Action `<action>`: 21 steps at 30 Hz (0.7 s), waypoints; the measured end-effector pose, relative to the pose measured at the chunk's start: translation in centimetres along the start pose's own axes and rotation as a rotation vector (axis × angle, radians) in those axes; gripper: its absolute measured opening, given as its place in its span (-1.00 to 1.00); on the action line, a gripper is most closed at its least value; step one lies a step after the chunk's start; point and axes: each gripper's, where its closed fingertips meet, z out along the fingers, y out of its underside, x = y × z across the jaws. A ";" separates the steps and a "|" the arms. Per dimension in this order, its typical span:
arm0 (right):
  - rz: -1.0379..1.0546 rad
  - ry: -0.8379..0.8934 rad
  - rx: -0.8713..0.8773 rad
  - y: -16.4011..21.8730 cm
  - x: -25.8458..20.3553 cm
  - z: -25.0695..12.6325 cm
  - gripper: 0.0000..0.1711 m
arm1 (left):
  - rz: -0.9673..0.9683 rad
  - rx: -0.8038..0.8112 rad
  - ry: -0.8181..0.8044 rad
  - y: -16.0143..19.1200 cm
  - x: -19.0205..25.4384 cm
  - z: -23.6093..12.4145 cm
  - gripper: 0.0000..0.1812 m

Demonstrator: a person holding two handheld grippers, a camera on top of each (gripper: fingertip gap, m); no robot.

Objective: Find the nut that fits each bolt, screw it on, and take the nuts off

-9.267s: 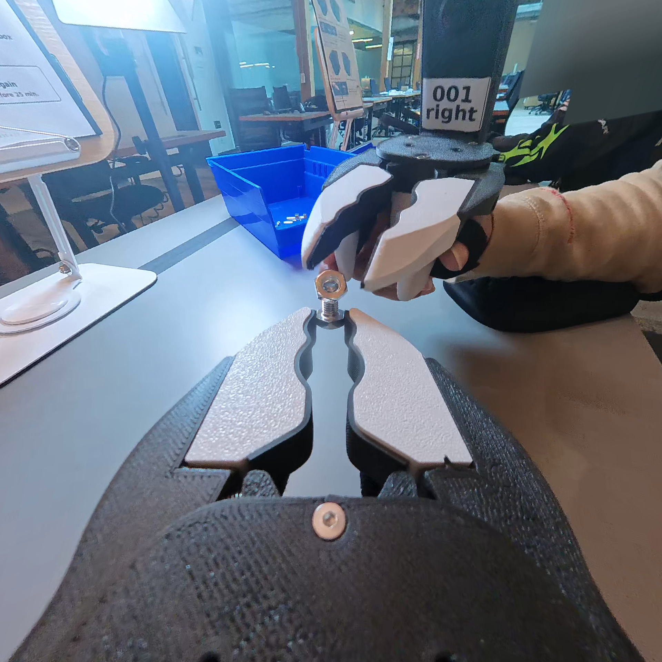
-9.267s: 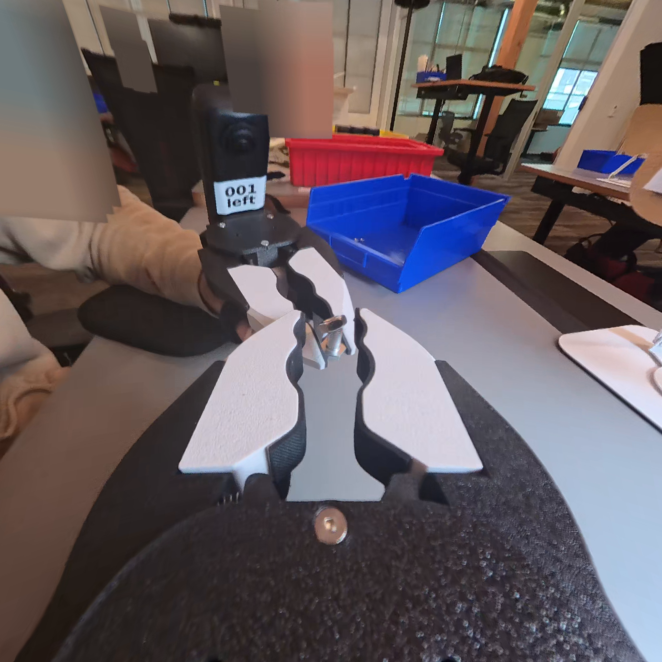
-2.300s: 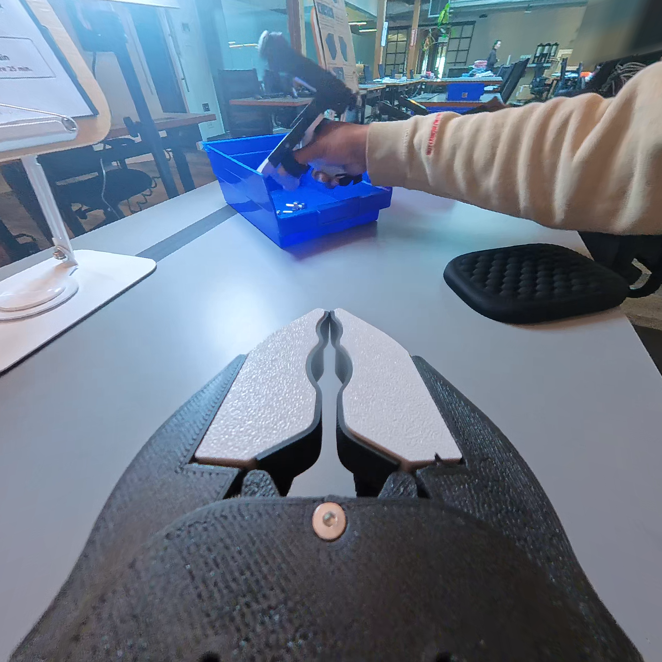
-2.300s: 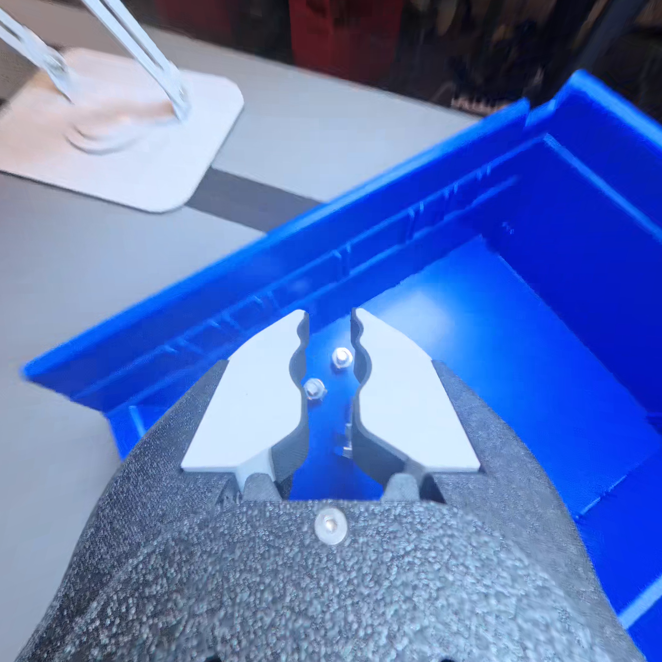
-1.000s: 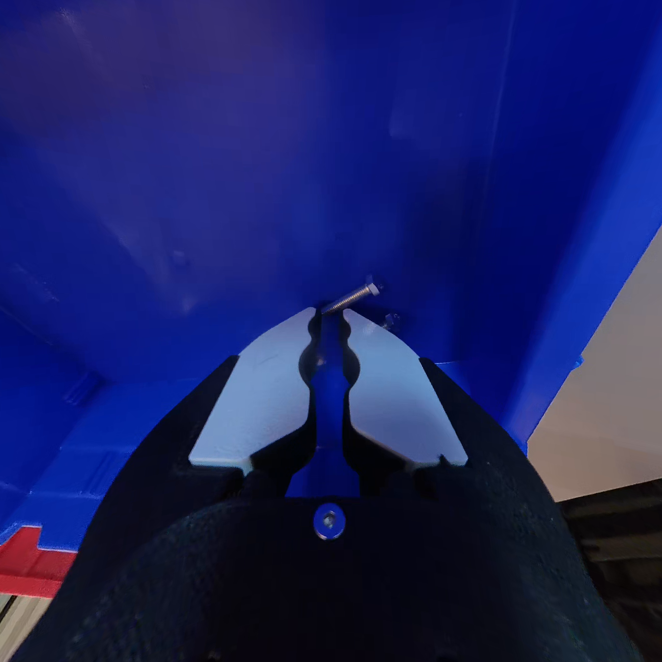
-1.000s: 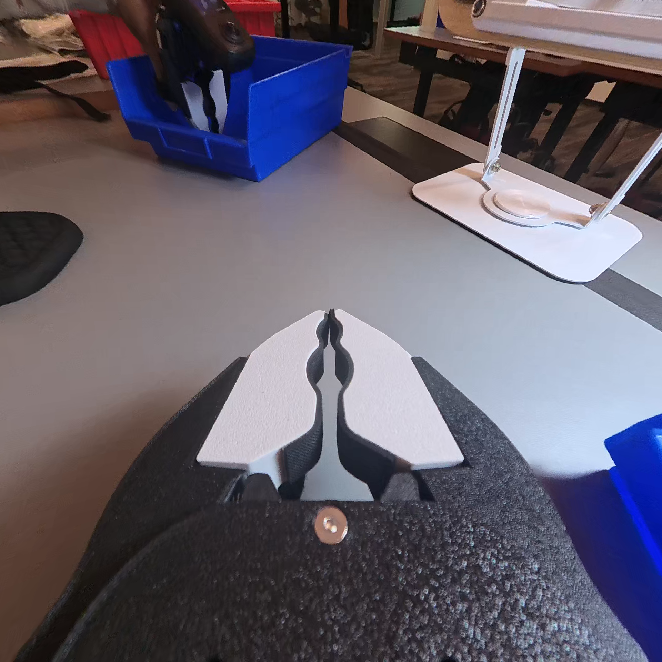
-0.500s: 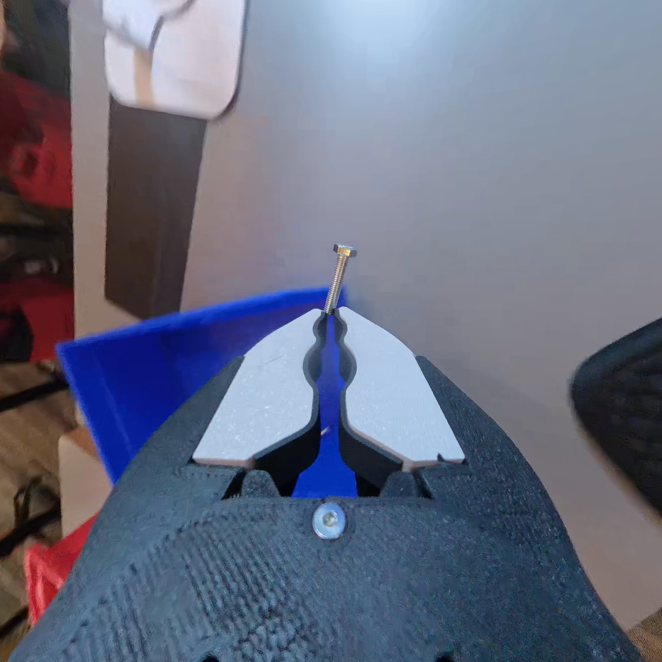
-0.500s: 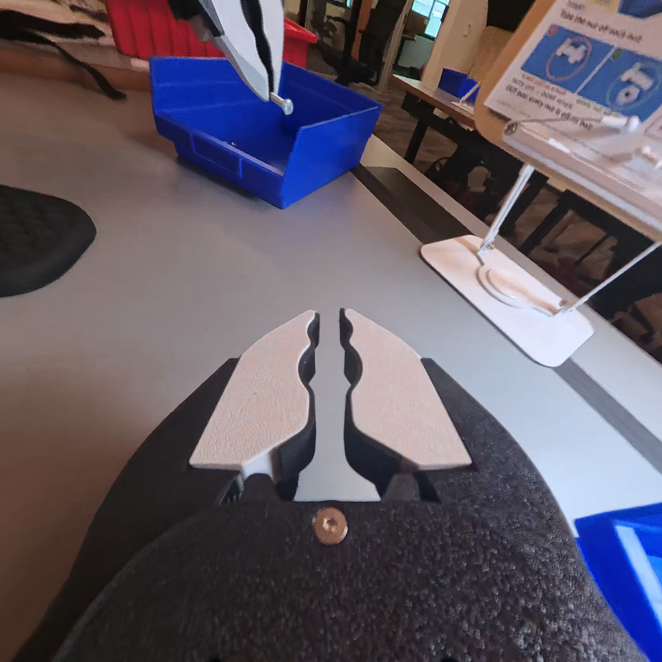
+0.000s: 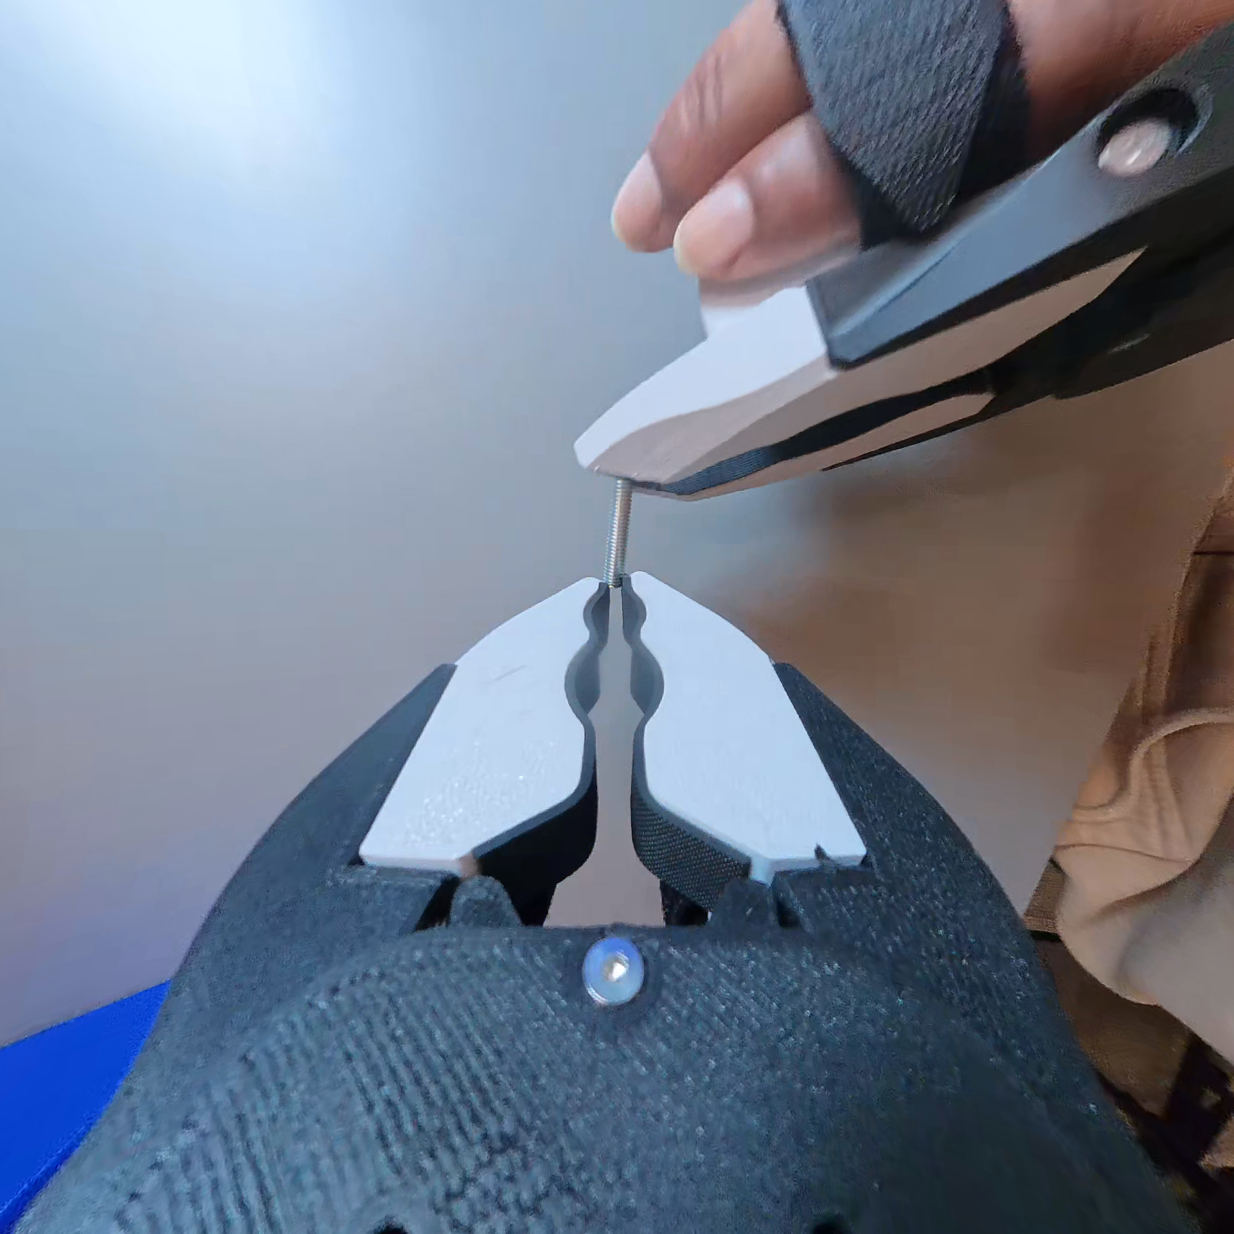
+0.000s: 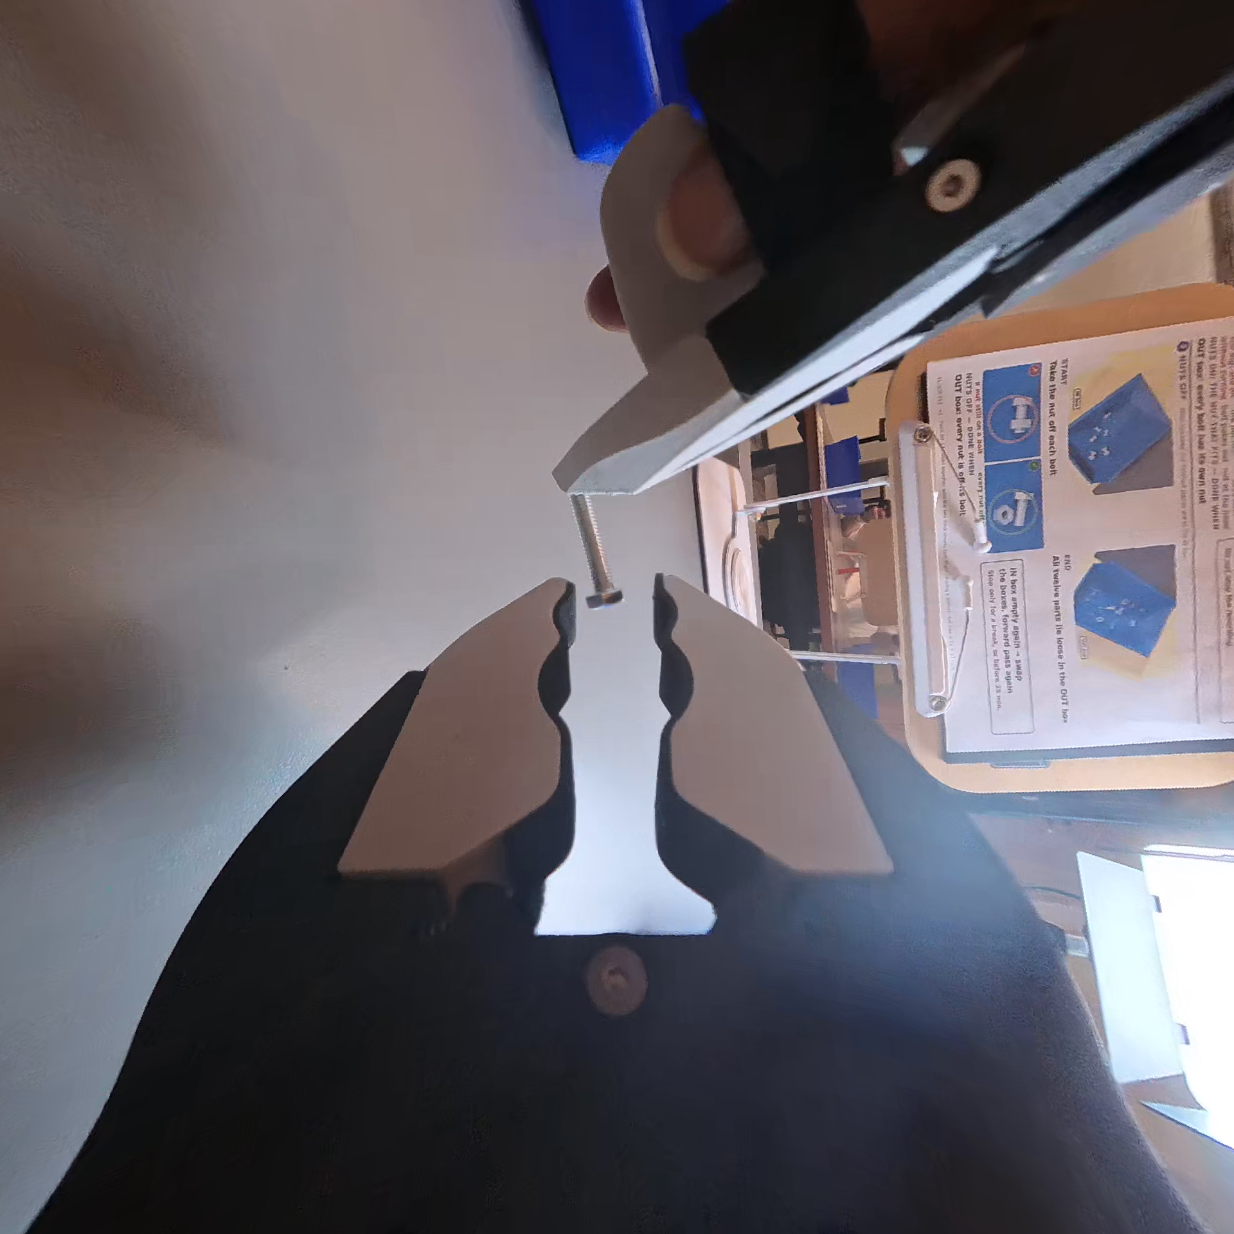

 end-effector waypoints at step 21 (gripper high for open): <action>1.108 -0.615 0.813 -4.4 4.2 -6.6 -0.88 | 0.303 0.926 -0.043 -5.7 5.4 -8.7 -0.76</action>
